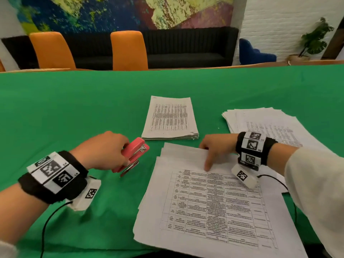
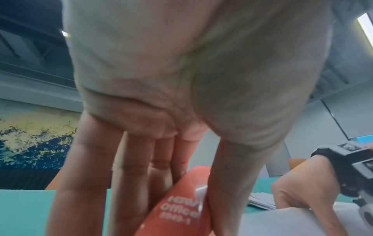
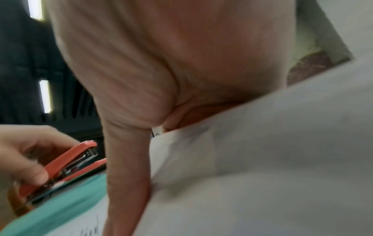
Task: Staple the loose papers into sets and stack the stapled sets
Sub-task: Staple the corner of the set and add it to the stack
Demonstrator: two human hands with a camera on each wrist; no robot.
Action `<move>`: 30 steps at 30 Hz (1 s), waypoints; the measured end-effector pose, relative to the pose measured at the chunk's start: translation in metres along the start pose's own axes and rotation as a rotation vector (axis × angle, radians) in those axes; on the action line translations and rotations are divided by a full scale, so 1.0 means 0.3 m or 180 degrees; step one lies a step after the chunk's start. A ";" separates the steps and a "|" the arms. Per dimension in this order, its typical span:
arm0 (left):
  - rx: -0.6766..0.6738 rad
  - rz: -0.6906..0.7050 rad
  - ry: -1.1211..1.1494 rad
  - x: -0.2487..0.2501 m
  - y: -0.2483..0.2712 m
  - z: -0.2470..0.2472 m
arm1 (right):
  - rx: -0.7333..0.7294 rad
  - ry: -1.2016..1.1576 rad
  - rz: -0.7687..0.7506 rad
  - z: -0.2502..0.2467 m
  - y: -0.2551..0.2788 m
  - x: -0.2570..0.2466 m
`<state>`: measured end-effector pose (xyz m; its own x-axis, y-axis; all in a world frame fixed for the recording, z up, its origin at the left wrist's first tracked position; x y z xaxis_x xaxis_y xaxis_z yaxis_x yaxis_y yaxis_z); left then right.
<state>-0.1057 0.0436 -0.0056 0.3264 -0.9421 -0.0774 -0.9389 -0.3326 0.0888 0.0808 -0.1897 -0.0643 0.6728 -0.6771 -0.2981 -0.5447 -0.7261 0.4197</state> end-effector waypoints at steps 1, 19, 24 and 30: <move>0.0021 0.0014 -0.0007 0.001 0.007 -0.008 | 0.0009 -0.0021 0.0037 0.006 -0.003 0.000; 0.0143 0.0793 0.0543 0.237 -0.046 0.023 | -0.0288 0.0591 -0.0854 0.168 0.077 -0.125; 0.0185 0.0947 0.0711 0.324 -0.107 0.046 | -0.0498 -0.0224 -0.0776 0.171 0.052 -0.053; 0.0028 0.1320 0.0400 0.398 -0.139 0.058 | -0.0246 -0.0794 -0.0600 0.172 0.028 -0.009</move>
<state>-0.0296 -0.0544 -0.0359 -0.0686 -0.9941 0.0846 -0.9941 0.0752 0.0784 0.0486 -0.2001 -0.1043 0.6096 -0.5469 -0.5738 -0.3761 -0.8367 0.3980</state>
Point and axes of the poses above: each hand's wrist, its own y-axis away from the middle knuckle, its own z-axis out of the palm, x = y × z, the point moved 7 cm from there along -y, towards the middle knuckle, and after that the axes turned 3 degrees about x, right-handed, at the moved point
